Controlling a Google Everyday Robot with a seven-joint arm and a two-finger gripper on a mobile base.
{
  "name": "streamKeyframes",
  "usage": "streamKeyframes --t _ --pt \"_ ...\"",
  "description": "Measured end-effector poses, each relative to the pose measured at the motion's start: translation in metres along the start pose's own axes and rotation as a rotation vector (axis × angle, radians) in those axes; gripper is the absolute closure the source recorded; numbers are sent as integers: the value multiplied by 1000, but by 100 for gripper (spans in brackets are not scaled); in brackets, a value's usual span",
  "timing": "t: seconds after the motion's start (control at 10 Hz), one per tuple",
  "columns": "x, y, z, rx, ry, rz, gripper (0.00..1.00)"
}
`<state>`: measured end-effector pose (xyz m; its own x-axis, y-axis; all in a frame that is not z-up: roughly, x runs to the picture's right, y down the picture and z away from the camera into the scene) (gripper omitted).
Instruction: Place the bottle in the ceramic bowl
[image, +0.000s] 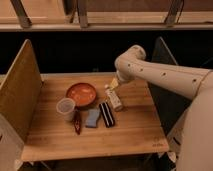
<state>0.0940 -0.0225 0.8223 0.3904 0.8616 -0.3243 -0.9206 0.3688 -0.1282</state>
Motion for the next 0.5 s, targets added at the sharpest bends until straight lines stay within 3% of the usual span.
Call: streamKeyframes --t 0.2,0.3,0.5 --pt "-4 29 27 -31 68 15 20" --pt "-5 38 35 -49 85 22 20" --pt "1 46 60 -76 159 56 20"
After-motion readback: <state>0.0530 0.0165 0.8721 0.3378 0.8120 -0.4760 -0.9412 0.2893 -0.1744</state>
